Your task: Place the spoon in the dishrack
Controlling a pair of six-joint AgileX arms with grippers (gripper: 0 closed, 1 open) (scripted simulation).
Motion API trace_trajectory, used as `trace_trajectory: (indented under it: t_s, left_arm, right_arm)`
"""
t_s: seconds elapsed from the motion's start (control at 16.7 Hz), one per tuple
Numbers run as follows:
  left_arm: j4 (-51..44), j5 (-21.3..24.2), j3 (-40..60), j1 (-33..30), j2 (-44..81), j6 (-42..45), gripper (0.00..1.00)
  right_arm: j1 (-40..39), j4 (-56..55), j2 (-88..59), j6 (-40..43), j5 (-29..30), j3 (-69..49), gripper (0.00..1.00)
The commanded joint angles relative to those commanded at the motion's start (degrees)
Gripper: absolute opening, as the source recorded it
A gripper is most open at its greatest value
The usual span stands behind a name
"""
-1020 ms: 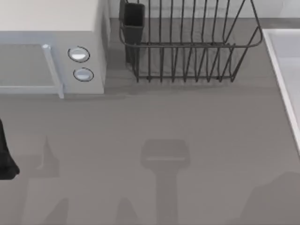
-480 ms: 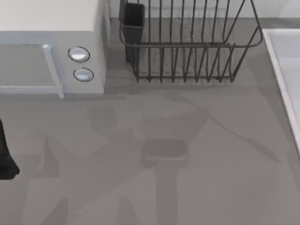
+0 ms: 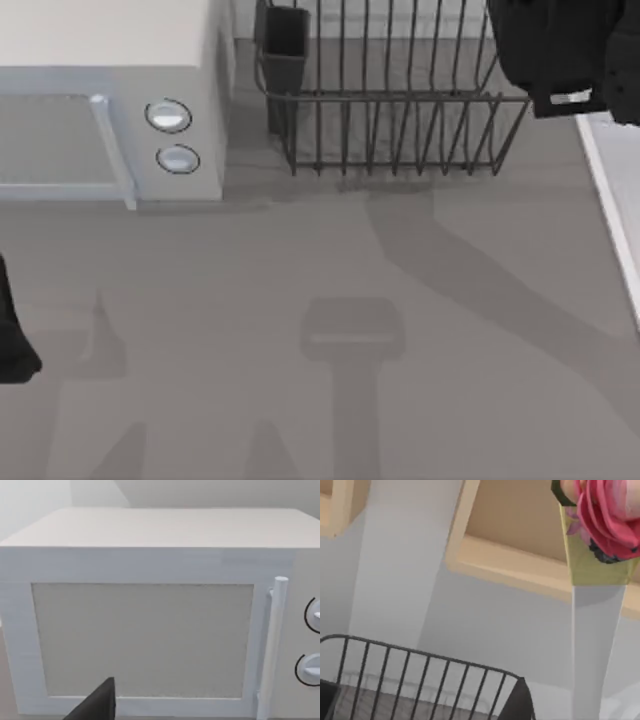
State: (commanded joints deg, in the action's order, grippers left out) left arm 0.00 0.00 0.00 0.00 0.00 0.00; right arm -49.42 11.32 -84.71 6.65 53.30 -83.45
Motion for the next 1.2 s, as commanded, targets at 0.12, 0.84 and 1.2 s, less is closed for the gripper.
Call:
trace_trajectory:
  t_s: [0.12,0.84,1.2]
  left_arm:
    - [0.00,0.00,0.00,0.00,0.00,0.00,1.00]
    - [0.00,0.00,0.00,0.00,0.00,0.00,1.00]
    - [0.00,0.00,0.00,0.00,0.00,0.00,1.00]
  right_arm:
    - [-5.77,-5.73,1.17,-4.78,4.15,0.61,0.00]
    - [-7.33,-13.79,-2.05,-8.41,5.20,1.22,0.00]
    - [3.45,-36.00,-19.66,-8.27,-5.44,3.89,0.00]
